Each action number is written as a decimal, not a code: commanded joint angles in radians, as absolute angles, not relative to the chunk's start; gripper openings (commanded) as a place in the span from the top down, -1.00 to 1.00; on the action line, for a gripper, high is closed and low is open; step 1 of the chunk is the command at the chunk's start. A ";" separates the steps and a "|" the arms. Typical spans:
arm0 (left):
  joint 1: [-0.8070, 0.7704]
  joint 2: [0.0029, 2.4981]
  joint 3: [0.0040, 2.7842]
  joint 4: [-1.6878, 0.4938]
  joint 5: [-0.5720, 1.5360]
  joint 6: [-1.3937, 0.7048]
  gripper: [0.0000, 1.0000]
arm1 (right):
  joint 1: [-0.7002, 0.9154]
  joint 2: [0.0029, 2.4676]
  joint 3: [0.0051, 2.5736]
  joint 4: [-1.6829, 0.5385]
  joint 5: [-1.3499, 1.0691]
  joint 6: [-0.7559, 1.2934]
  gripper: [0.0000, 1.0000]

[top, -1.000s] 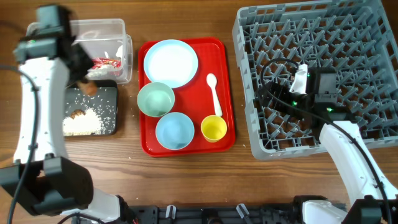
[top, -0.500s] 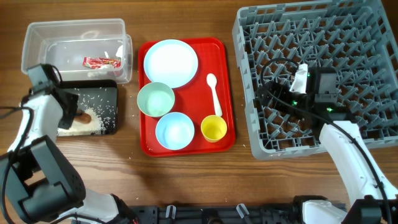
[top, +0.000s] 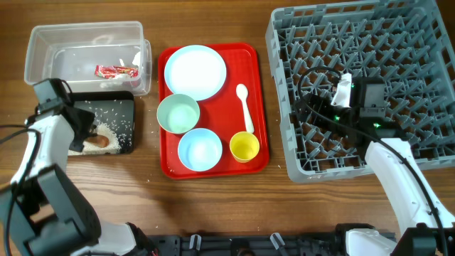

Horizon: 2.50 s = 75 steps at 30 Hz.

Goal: Sort waste into correct bins and load items into the dishwasher rack
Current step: 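Drop the carrot onto the black tray with the left gripper, then grasp the yellow cup with the left gripper, then lift the yellow cup and hand it to the right gripper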

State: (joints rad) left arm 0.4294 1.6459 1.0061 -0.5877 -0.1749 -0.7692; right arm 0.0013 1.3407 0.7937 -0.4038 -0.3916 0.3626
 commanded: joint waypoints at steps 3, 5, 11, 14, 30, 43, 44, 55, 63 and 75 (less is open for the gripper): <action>0.414 1.386 1.125 -0.664 -0.017 -0.458 -0.29 | 0.007 1.351 0.809 -0.404 -0.381 0.370 -0.99; 0.388 1.318 1.125 -0.663 0.081 -0.352 -0.21 | 0.007 1.351 0.809 -0.403 -0.381 0.369 -0.99; 0.128 1.283 1.126 -0.640 0.224 -0.186 -0.20 | 0.007 1.351 0.809 -0.385 -0.382 0.370 -0.99; -0.010 1.346 1.148 -0.642 0.218 -0.160 -0.20 | 0.007 1.351 0.809 -0.385 -0.381 0.369 -0.99; -0.398 1.665 1.261 -0.739 0.168 -0.298 -0.27 | 0.010 1.348 0.820 -0.356 -0.584 0.313 -0.99; -0.498 1.671 1.261 -0.906 0.407 0.027 -0.25 | 0.131 1.228 0.929 -0.459 -0.467 0.236 -1.00; -0.524 1.674 1.261 -0.926 0.363 0.026 -0.23 | 0.131 1.228 0.929 -0.462 -0.467 0.238 -1.00; -0.587 1.831 1.234 -0.893 0.234 -0.042 0.02 | 0.131 1.228 0.929 -0.477 -0.466 0.237 -0.99; -0.587 1.834 1.238 -0.838 0.252 -0.088 0.88 | 0.131 1.229 0.929 -0.473 -0.466 0.237 -0.99; -0.566 1.760 1.340 -0.922 0.324 -0.087 0.92 | 0.131 1.229 0.929 -0.473 -0.467 0.238 -0.99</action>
